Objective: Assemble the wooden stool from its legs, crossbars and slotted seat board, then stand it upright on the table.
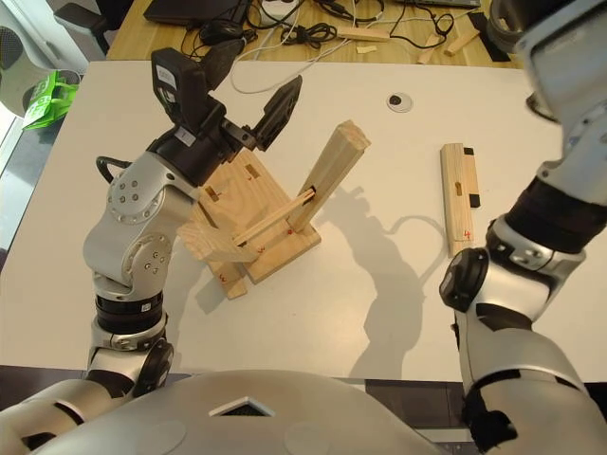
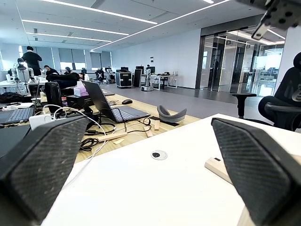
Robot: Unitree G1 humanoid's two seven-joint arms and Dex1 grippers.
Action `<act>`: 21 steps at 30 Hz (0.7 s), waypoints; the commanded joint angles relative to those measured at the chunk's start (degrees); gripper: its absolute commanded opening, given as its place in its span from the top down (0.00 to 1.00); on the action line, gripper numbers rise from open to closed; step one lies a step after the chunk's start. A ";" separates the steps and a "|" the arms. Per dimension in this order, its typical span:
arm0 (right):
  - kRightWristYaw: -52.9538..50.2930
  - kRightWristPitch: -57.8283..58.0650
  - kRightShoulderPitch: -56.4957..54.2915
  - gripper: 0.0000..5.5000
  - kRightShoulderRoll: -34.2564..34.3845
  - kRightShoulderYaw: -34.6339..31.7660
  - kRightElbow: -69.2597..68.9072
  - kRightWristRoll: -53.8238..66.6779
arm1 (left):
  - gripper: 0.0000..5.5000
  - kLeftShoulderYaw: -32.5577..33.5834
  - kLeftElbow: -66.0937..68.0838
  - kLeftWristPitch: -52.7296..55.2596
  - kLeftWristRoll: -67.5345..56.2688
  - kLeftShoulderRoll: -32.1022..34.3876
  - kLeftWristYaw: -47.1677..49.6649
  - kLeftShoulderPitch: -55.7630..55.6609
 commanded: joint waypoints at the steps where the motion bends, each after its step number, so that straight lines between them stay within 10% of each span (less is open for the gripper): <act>1: -2.65 6.05 7.77 0.90 3.16 4.06 -5.24 5.85 | 0.12 0.74 1.22 0.57 2.77 0.34 2.44 -0.57; 7: 0.58 15.36 29.98 0.90 1.86 23.58 -17.08 -0.67 | 0.12 2.78 4.46 0.93 5.73 -0.19 6.33 -2.06; 21: 3.96 1.99 14.06 0.90 3.71 13.24 -12.66 -4.42 | 0.12 2.32 6.15 0.39 7.23 -1.81 6.72 -2.27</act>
